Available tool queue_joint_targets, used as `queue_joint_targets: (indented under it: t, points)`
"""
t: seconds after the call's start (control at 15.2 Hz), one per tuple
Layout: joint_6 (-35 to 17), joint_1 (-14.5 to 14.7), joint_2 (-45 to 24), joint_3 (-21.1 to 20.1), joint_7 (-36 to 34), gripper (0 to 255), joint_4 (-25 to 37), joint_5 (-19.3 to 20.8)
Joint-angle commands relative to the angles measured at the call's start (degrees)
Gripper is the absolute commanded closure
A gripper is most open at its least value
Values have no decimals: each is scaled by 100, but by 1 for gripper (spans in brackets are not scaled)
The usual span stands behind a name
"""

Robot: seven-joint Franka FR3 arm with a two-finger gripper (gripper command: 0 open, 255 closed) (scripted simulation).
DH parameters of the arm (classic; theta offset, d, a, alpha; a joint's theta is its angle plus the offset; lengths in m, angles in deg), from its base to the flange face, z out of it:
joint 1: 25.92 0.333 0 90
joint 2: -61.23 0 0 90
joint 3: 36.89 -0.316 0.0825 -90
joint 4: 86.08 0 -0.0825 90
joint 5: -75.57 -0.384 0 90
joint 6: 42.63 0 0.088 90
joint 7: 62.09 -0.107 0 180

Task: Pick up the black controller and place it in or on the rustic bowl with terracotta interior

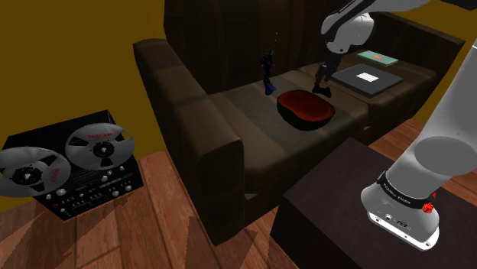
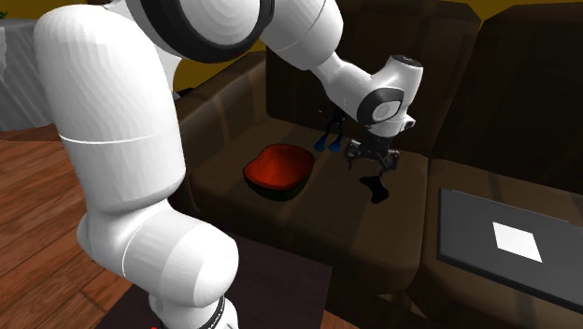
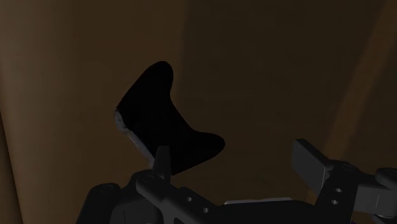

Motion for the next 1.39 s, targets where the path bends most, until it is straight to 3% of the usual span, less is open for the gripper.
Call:
queue_joint_targets:
  t: [0.0, 0.4, 0.92, 0.99, 1.32]
  points:
    - [-110, -62, -203, -33, 166, 0, 46, -184]
    - [-440, -116, -523, -151, 361, 0, -27, -479]
    - [-439, -116, -522, -151, 360, 0, -27, -478]
    - [-439, -116, -522, -151, 360, 255, -27, -478]
    - [-438, -117, -523, -151, 360, 255, -25, -478]
